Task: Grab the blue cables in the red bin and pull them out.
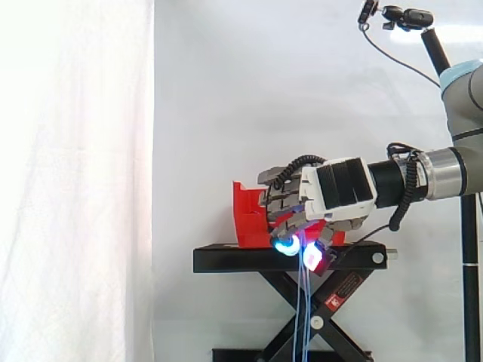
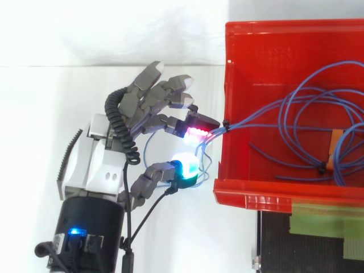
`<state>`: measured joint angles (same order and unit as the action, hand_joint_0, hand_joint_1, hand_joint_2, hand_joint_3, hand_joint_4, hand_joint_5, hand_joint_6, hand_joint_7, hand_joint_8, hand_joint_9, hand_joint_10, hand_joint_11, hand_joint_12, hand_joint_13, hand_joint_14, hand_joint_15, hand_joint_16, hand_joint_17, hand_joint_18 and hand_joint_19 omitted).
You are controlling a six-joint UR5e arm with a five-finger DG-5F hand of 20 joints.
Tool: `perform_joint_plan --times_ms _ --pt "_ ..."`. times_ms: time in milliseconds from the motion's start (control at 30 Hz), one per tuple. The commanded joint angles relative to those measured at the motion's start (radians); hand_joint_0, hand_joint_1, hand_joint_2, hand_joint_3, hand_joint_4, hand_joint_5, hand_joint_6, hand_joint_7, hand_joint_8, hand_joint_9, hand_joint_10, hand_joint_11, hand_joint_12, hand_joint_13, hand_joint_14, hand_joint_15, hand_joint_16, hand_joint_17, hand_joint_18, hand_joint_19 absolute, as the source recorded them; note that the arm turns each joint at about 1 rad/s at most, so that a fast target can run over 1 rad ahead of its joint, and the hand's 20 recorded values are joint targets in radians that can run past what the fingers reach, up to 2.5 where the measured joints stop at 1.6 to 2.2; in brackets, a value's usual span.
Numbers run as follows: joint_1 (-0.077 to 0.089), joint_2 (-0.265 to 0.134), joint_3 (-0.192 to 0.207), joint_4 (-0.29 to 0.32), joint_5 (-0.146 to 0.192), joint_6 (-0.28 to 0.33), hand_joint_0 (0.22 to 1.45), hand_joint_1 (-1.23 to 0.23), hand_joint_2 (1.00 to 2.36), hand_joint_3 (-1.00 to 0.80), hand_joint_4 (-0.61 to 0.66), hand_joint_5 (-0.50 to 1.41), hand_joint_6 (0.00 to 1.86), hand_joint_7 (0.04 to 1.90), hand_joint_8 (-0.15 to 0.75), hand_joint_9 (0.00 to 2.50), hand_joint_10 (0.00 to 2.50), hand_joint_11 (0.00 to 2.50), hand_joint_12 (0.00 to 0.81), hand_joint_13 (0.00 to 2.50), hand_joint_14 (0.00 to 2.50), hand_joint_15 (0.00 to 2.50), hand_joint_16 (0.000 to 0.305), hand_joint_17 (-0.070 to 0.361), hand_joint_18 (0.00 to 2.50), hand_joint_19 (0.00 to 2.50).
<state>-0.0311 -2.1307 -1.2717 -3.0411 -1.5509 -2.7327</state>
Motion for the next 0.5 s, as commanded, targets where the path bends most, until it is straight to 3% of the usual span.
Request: perform_joint_plan --times_ms 0,133,333,467 --pt "0.002 0.000 0.000 0.002 0.000 0.000 0.77 -0.82 1.00 -1.00 0.11 0.64 0.48 0.62 0.273 0.67 0.02 0.78 0.369 0.55 0.02 0.42 0.046 0.103 0.34 0.39" --pt "0.002 0.000 0.000 0.002 0.000 0.000 0.77 -0.82 1.00 -1.00 0.11 0.64 0.46 0.63 0.275 0.67 0.02 0.77 0.368 0.55 0.02 0.43 0.046 0.103 0.34 0.40" --pt "0.002 0.000 0.000 0.004 0.000 0.000 0.77 -0.83 1.00 -1.00 0.14 0.72 0.04 0.75 0.272 0.66 0.02 0.77 0.368 0.55 0.02 0.43 0.046 0.103 0.34 0.39" --pt "0.003 0.000 0.000 0.004 0.000 0.000 0.76 -0.83 1.00 -1.00 0.14 0.71 0.00 0.71 0.271 0.66 0.02 0.77 0.367 0.55 0.02 0.43 0.046 0.103 0.33 0.40"
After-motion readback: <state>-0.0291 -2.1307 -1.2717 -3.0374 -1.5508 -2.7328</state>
